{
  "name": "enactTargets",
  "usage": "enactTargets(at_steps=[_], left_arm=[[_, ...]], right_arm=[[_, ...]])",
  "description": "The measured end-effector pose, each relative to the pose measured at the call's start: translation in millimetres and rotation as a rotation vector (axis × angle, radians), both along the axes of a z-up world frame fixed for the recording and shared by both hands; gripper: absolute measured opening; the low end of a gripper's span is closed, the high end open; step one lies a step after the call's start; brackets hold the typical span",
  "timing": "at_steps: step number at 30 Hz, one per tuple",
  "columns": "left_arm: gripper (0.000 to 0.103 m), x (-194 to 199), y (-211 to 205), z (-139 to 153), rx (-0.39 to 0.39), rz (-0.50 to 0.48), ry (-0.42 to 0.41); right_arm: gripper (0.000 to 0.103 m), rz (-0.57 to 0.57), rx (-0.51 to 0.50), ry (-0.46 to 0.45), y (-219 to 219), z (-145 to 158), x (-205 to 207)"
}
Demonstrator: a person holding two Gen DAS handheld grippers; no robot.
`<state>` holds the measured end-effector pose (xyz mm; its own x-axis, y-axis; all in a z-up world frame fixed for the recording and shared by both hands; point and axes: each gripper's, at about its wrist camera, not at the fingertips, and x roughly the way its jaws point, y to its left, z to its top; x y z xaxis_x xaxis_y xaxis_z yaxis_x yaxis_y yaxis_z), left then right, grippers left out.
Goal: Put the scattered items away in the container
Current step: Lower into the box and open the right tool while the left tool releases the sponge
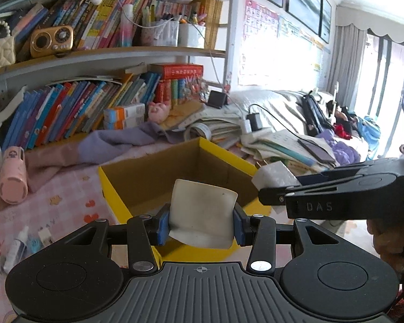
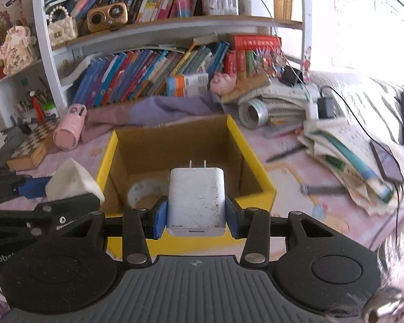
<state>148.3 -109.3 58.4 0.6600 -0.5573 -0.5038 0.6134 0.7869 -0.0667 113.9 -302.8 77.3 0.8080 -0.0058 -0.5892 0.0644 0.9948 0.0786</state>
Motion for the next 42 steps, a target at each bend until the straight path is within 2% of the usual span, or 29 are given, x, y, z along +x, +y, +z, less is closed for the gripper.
enactTargets(at_steps=[9,22,42], left_arm=[[0.043,28.3,-19.7,-7.4,0.031,0.060,0.017],[0.044,56.0,-50.7,-31.6,0.121,0.141,0.061],[0.046,89.5,-69.9,-54.4,0.209,0.184,0.129]], right_arm=[[0.041,0.091,-0.005,0.026,-15.1,-6.4,55.3],[0.041,0.220,-0.004,0.128,-30.4,-35.9,114.1],[0.041,0.290,0.004,0.243,-39.7,-64.2,159.8]])
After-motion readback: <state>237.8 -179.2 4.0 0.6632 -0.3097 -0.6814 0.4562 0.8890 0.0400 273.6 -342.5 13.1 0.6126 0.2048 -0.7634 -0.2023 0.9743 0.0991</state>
